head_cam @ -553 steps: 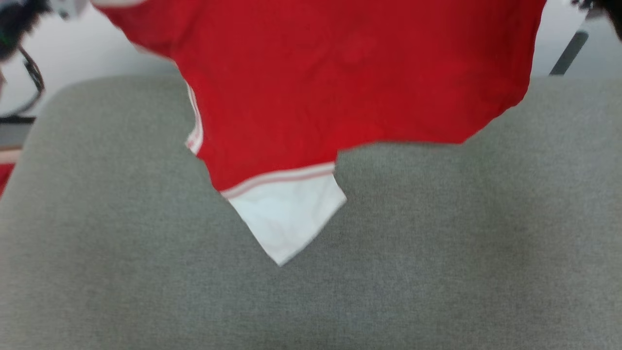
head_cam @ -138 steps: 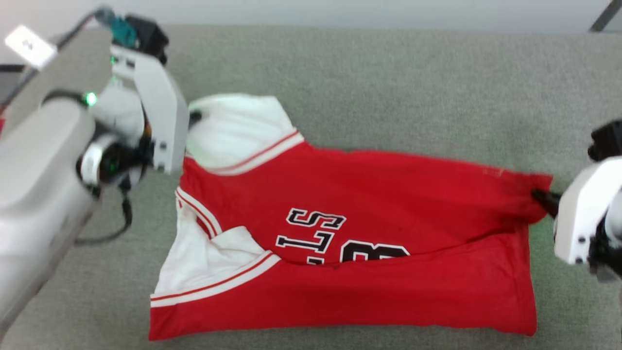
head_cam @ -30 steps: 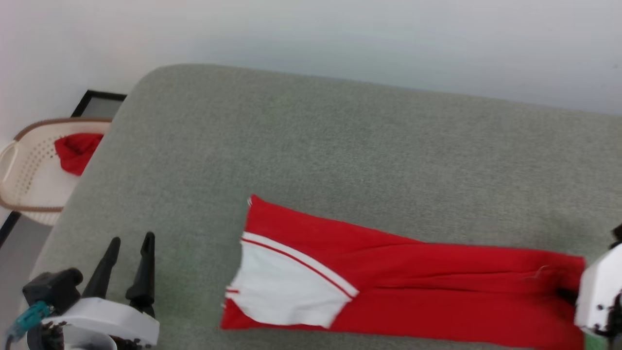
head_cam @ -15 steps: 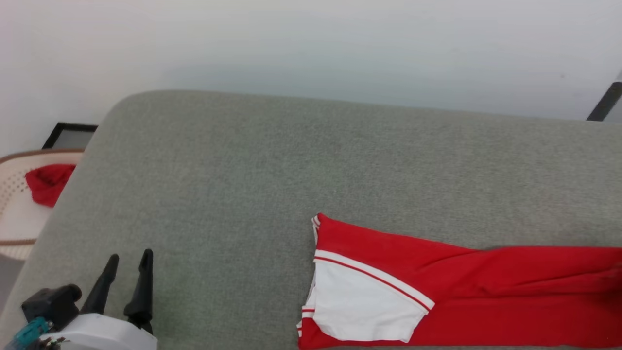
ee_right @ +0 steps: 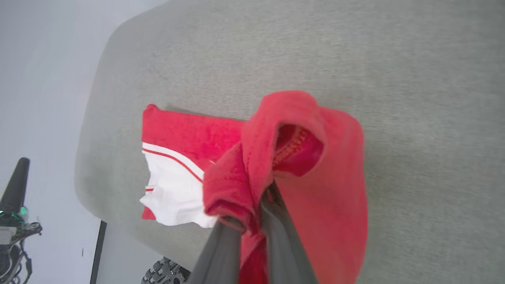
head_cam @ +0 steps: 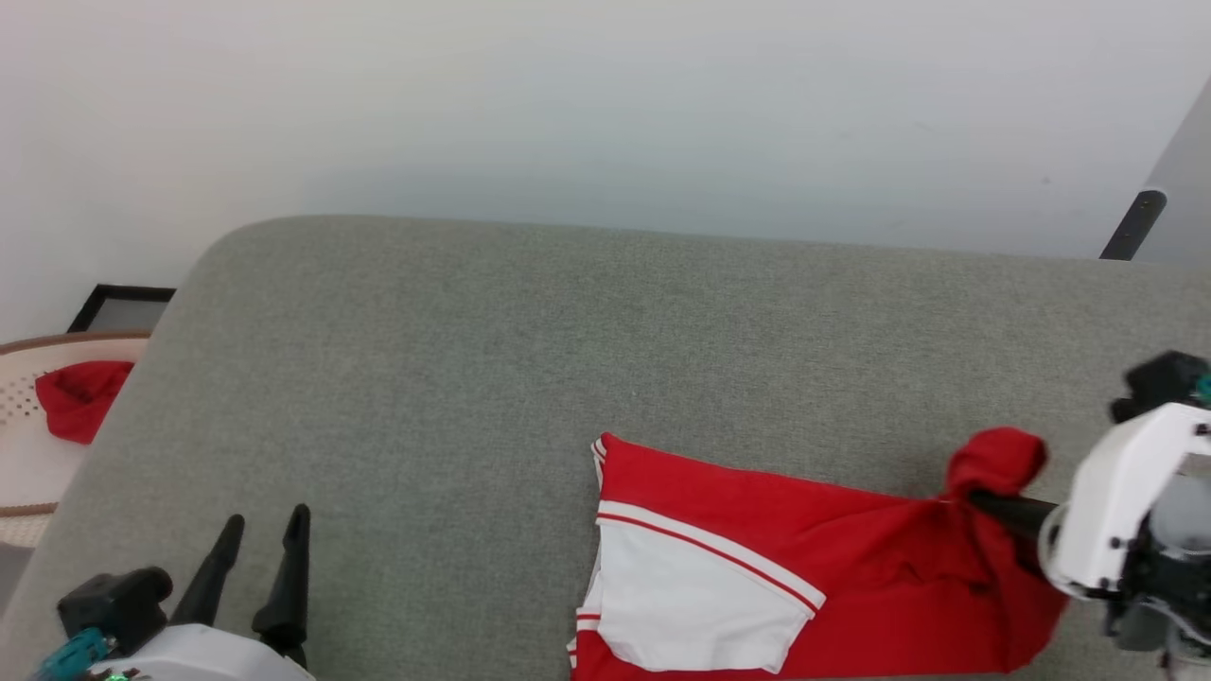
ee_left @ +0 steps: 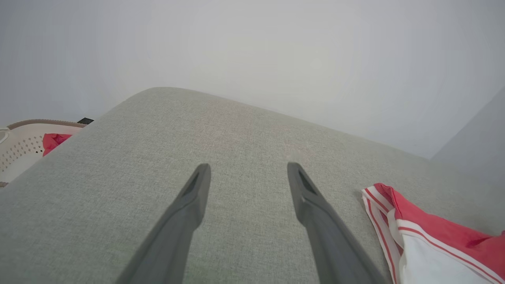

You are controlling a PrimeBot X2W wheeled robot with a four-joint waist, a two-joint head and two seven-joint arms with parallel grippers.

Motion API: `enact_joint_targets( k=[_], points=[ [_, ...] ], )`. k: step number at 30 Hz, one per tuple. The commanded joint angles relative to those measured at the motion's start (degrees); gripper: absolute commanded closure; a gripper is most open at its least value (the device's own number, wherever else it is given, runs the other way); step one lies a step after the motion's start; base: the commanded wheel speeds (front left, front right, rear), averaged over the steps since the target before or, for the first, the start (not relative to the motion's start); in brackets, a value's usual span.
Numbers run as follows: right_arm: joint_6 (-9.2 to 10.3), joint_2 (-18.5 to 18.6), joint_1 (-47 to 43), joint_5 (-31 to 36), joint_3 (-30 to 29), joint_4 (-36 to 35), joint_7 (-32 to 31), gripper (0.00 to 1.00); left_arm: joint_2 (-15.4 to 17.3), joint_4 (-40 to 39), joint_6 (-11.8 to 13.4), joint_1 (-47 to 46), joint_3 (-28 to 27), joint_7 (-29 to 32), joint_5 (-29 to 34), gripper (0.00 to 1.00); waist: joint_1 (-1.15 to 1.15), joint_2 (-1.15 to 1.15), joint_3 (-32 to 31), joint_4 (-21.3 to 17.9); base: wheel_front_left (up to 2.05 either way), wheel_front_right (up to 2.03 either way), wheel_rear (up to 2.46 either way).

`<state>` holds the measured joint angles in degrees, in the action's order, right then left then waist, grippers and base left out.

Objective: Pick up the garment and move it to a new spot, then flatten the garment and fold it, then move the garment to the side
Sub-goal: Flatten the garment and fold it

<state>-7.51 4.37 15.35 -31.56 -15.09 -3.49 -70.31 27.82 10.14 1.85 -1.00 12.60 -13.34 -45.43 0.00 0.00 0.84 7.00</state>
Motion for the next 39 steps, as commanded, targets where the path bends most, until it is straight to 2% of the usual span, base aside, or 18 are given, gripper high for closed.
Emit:
enact_joint_targets(
  k=[1, 4, 8, 22, 27, 28, 29, 30, 31, 39],
  points=[
    [0.04, -0.6, -0.7, -0.8, 1.3, -0.8, -0.1, 1.0, -0.1, -0.1, 0.2, 0.1, 0.2, 0.0, 0.1, 0.0, 0.0, 0.0, 0.0, 0.3, 0.0, 0.0, 0.0],
    [0.04, -1.4, -0.7, -1.8, 5.0, -1.6, 0.6, 1.0, -0.4, 0.0, 0.0, -0.8, 0.9, 0.0, 0.6, 0.0, 0.0, 0.0, 0.2, 1.3, 0.0, 0.0, 0.0],
    [0.04, -1.6, 0.3, -5.6, 10.3, 1.0, 5.5, 1.0, -1.3, 0.6, -0.5, -1.8, 1.6, -0.2, 0.8, 0.0, 0.0, 0.0, 0.7, 2.9, 0.0, 0.0, 0.0],
    [0.03, -1.5, 7.0, -7.4, 26.3, 19.6, 23.4, 1.0, -5.2, 4.8, -3.0, -7.5, 4.7, -0.8, 1.9, 0.0, 0.0, 0.0, 3.0, 8.7, 0.0, 0.0, 0.0],
    [0.03, -1.5, 9.7, -6.7, 32.7, 26.2, 27.7, 0.98, -6.3, 6.7, -3.6, -9.1, 5.3, -1.0, 2.1, 0.0, 0.0, 0.0, 3.3, 9.9, 0.0, 0.0, 0.0],
    [0.03, -1.5, 10.4, -6.2, 33.8, 27.1, 28.4, 0.8, -6.5, 7.0, -3.9, -9.3, 5.4, -1.1, 2.1, 0.0, 0.0, 0.0, 3.2, 10.1, 0.0, 0.0, 0.0],
    [0.03, -1.6, 11.2, -4.8, 35.3, 27.8, 29.0, 0.55, -6.6, 7.3, -4.0, -9.5, 5.4, -1.1, 2.1, 0.0, 0.0, 0.0, 3.2, 10.2, 0.0, 0.0, 0.0],
    [0.03, -1.6, 11.8, -3.9, 36.4, 28.4, 29.5, 0.04, -6.7, 7.7, -4.0, -9.6, 5.4, -1.2, 2.1, 0.0, 0.0, 0.0, 3.2, 10.2, 0.0, 0.0, 0.0],
    [0.03, -1.5, 12.1, -3.8, 37.2, 29.0, 29.9, 0.0, -6.7, 8.0, -4.2, -9.7, 5.3, -1.2, 2.1, 0.0, 0.0, 0.0, 3.1, 10.2, 0.0, 0.0, 0.0],
    [0.03, -1.5, 14.8, -3.5, 42.3, 27.3, 30.1, 0.0, -6.1, 9.3, -4.4, -8.4, 4.1, -1.5, 2.1, 0.0, 0.0, 0.0, 2.1, 8.6, 0.0, 0.0, 0.0]
  ],
)
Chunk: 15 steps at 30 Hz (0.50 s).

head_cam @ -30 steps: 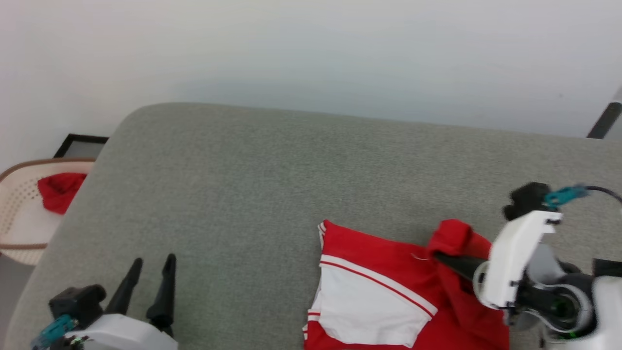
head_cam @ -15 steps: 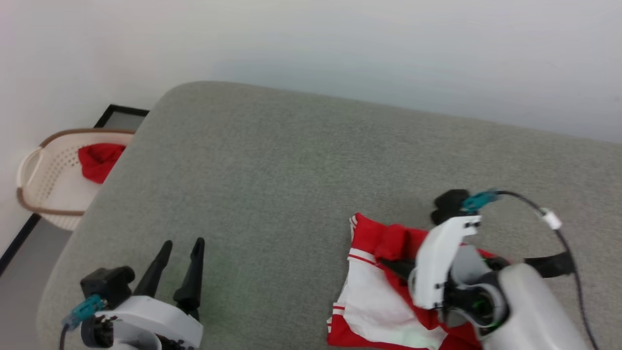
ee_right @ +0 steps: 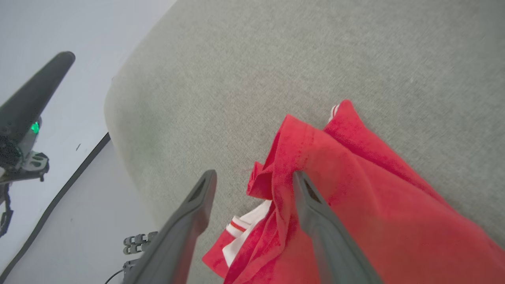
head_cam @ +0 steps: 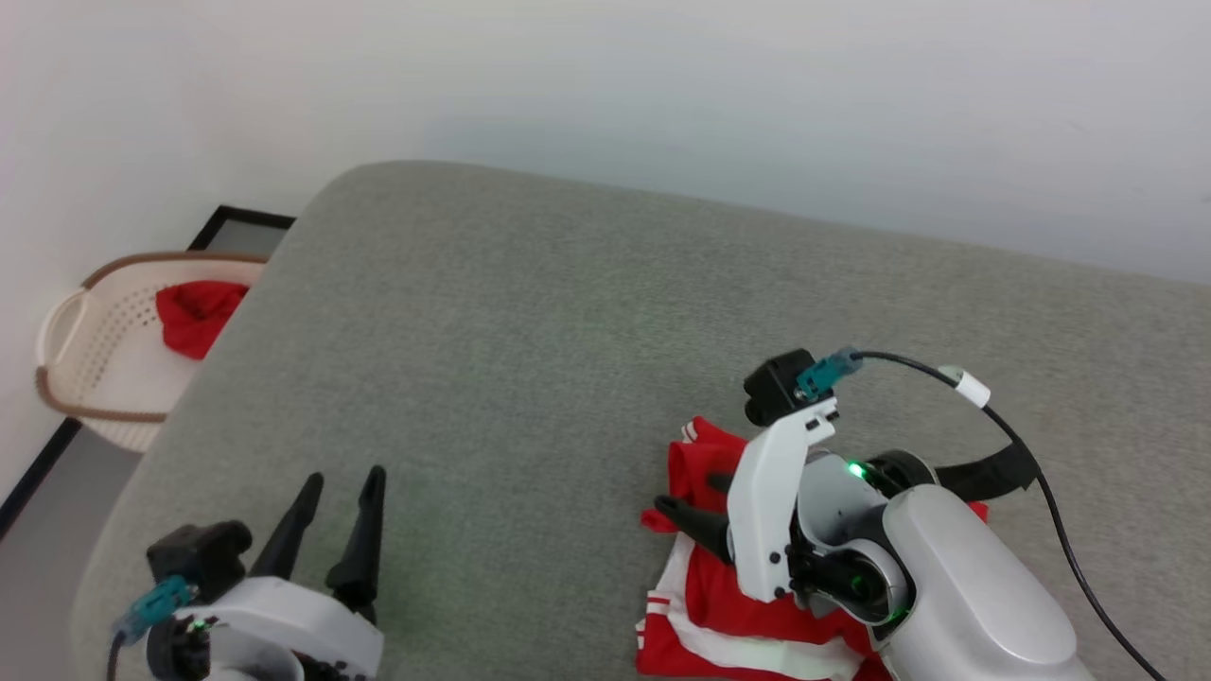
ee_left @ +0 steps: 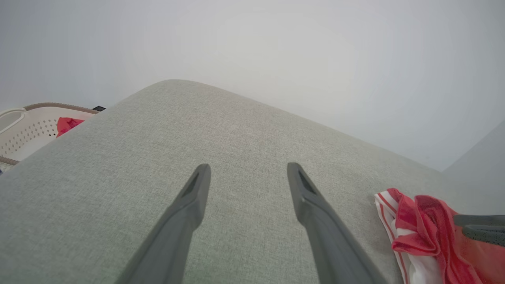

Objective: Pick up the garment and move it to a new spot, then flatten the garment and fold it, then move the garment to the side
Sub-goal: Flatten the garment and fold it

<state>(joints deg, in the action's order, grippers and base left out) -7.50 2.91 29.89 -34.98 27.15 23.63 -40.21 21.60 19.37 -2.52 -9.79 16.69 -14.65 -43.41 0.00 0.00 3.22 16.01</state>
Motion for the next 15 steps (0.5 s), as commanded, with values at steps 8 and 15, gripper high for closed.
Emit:
enact_joint_targets(
  k=[8, 15],
  points=[
    [0.02, 1.8, -2.4, 1.8, -2.4, -8.9, 1.9, 0.0, 1.8, -1.5, 1.1, 3.1, -2.4, -0.4, 0.9, 0.0, 0.0, 0.0, -2.2, -5.0, 0.0, 0.0, 0.0],
    [0.01, 7.7, -7.6, 3.5, -7.1, -17.1, 11.6, 0.0, 2.7, -4.9, 2.6, 6.4, -5.4, -0.5, 3.5, 0.0, 0.0, 0.0, -3.2, -9.3, 0.0, 0.0, 0.0]
  ],
)
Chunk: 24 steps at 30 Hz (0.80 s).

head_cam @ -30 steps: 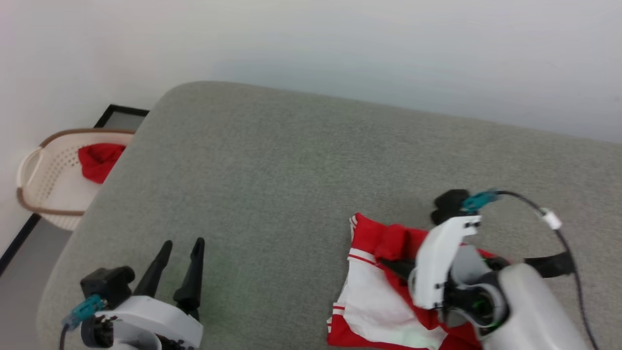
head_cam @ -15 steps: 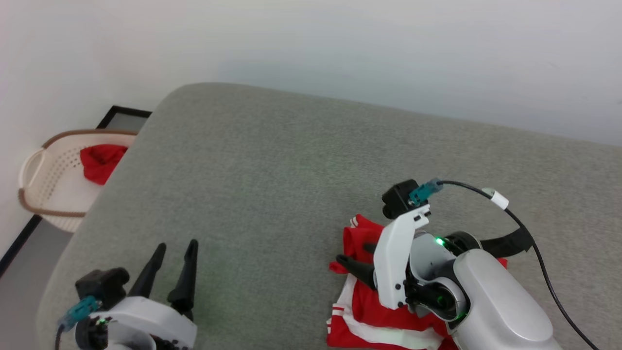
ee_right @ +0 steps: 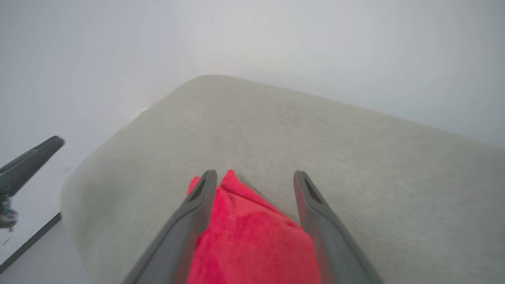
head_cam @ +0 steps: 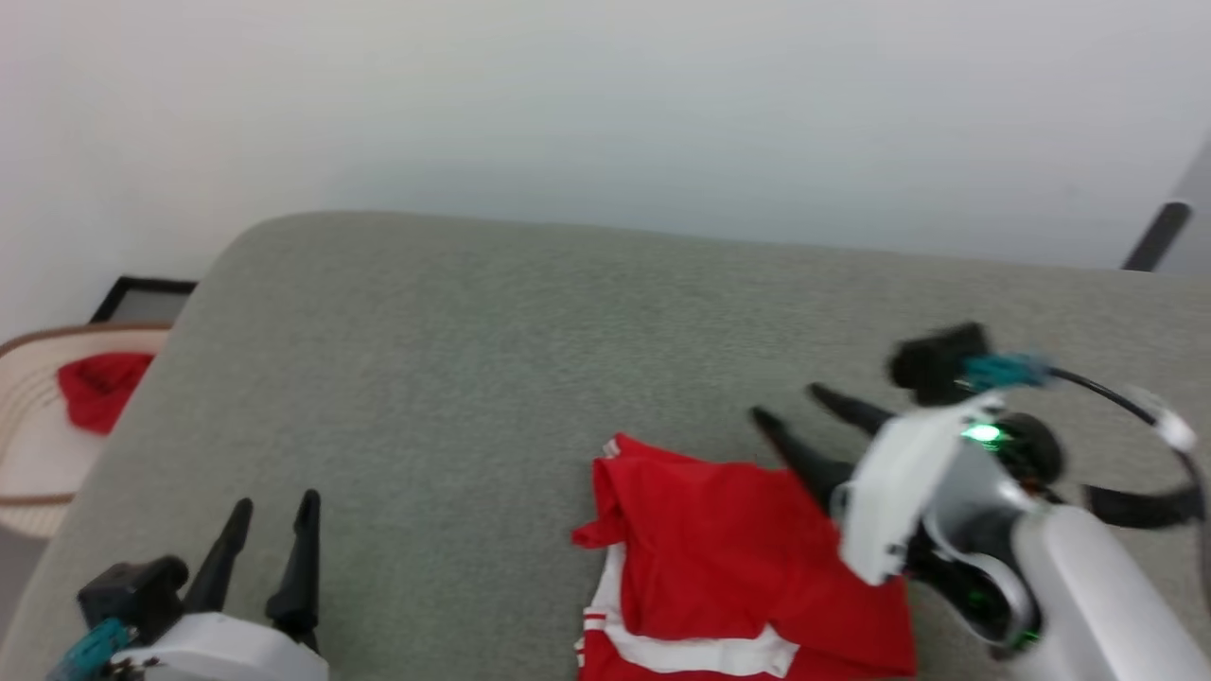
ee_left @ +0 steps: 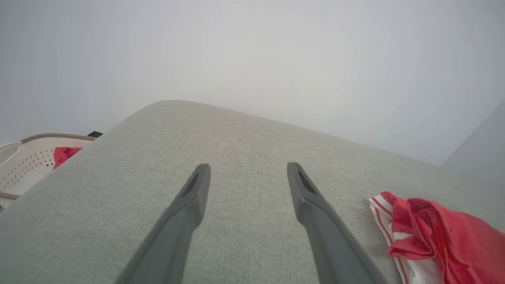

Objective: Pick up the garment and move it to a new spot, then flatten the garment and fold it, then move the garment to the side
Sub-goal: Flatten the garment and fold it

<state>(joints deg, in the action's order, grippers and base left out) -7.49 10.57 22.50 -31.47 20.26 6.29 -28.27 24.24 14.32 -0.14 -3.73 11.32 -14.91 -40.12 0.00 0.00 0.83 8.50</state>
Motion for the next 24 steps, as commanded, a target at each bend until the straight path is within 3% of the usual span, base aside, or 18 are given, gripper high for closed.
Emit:
enact_joint_targets(
  k=[1, 8, 14, 24],
  points=[
    [0.0, 1.1, -1.1, 0.5, -0.5, -0.6, 1.7, 0.0, 0.0, -0.5, 0.3, 0.8, -0.5, -0.3, 0.8, 0.0, 0.0, 0.0, -0.9, -2.4, 0.0, 0.0, 0.0],
    [0.0, 7.1, -7.1, 3.6, -4.2, -1.0, 16.5, 0.0, -0.8, -3.6, 0.6, 4.3, -4.6, -0.3, 4.8, 0.0, 0.0, 0.0, -1.6, -6.1, 0.0, 0.0, 0.0],
    [0.0, 9.8, -12.3, 4.2, -6.4, 1.2, 26.9, 0.0, -2.0, -4.8, -0.5, 6.5, -8.1, -0.3, 7.7, 0.0, 0.0, 0.0, -2.4, -7.9, 0.0, 0.0, 0.0],
    [0.0, 8.9, -21.0, 4.6, -11.6, 5.5, 35.3, 0.0, -5.0, -4.4, -3.0, 8.8, -13.7, -0.3, 11.3, 0.0, 0.0, 0.0, -4.2, -8.2, 0.0, 0.0, 0.0]
  ],
)
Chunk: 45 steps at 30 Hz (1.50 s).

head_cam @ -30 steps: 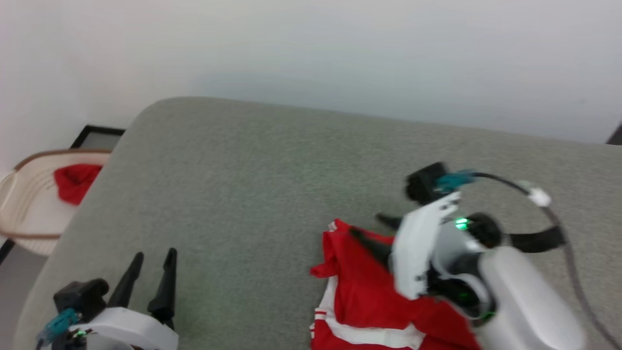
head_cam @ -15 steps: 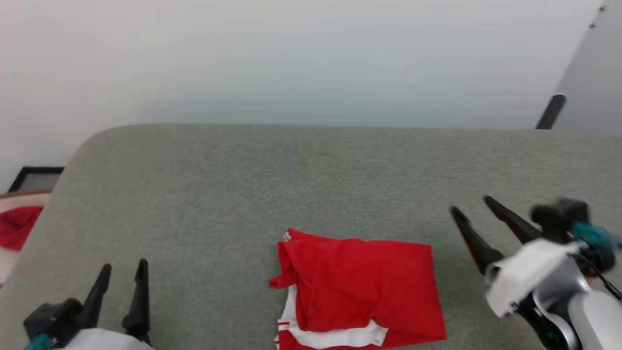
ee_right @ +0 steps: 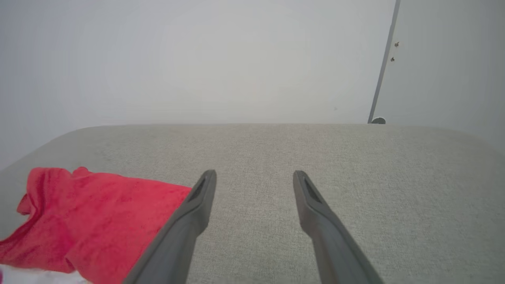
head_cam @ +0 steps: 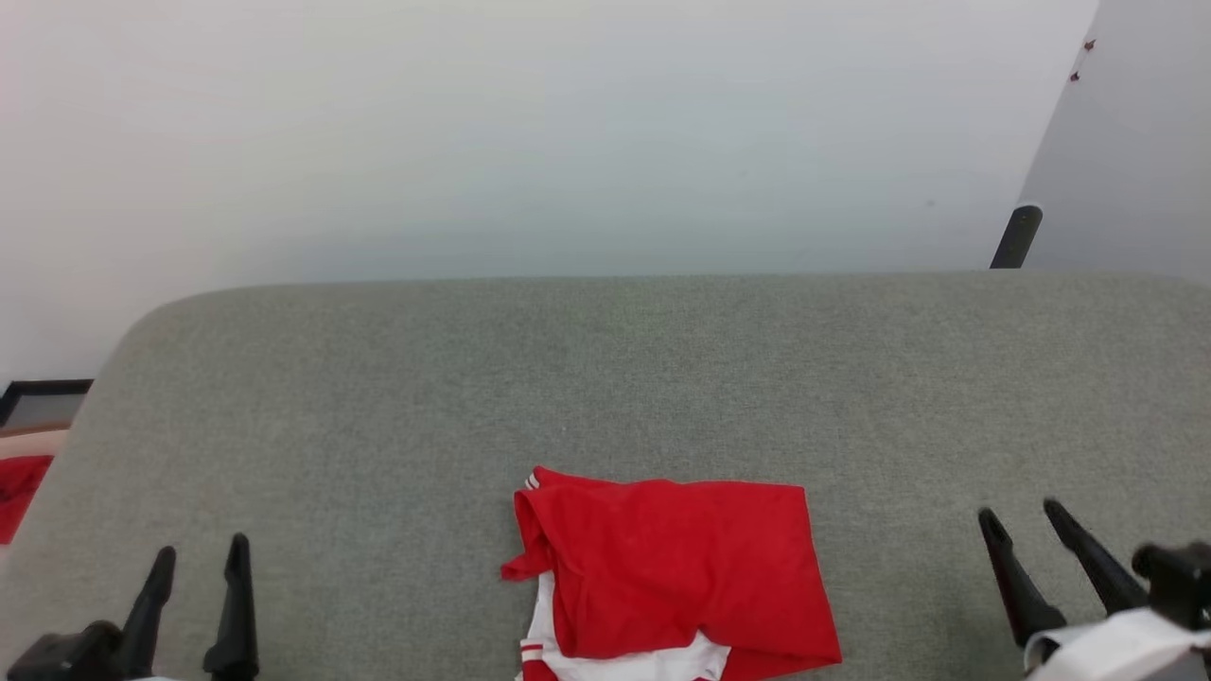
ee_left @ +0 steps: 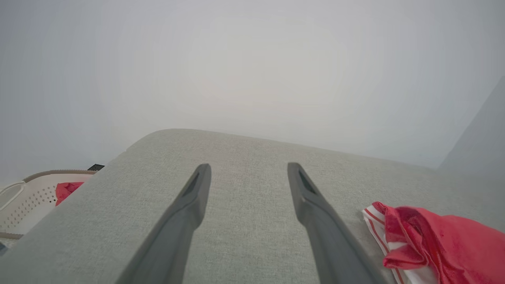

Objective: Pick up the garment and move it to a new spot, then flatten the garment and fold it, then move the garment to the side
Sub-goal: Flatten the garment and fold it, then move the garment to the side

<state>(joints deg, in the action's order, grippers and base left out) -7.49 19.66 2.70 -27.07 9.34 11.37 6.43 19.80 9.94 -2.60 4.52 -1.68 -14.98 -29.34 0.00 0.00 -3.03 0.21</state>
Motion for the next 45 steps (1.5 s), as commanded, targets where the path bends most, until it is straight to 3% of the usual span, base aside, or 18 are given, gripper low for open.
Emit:
enact_joint_targets(
  k=[1, 17, 27, 38, 45],
  points=[
    [0.01, -0.4, -1.8, 0.1, -0.9, 0.7, 0.9, 0.0, -0.7, 0.0, -0.7, 0.7, -1.2, -0.2, 0.9, 0.0, 0.0, 0.0, -0.4, 0.1, 0.0, 0.0, 0.0],
    [0.01, -1.6, -4.3, 0.9, -3.0, 0.6, 1.9, 0.0, -4.0, 0.2, -3.6, 1.0, -4.9, -0.2, 4.9, 0.0, 0.0, 0.0, -1.3, 1.3, 0.0, 0.0, 0.0],
    [0.0, -2.0, -3.7, 1.1, -1.7, 0.2, -0.5, 0.0, -4.1, 1.3, -4.5, -0.1, -4.3, -0.2, 5.7, 0.0, 0.0, 0.0, -1.3, 3.7, 0.0, 0.0, 0.0],
    [0.01, -2.8, 0.2, -1.0, 2.8, 1.9, -11.0, 0.0, -2.7, 2.6, -4.8, -2.0, -1.6, 0.3, 5.2, 0.0, 0.0, 0.0, 0.8, 10.4, 0.0, 0.0, 0.0],
    [0.01, -2.9, 2.0, -0.6, 1.4, 3.1, -18.8, 0.0, -3.2, 2.4, -4.8, -3.7, 0.1, 0.4, 4.8, 0.0, 0.0, 0.0, 4.6, 13.7, 0.0, 0.0, 0.0]
  ],
)
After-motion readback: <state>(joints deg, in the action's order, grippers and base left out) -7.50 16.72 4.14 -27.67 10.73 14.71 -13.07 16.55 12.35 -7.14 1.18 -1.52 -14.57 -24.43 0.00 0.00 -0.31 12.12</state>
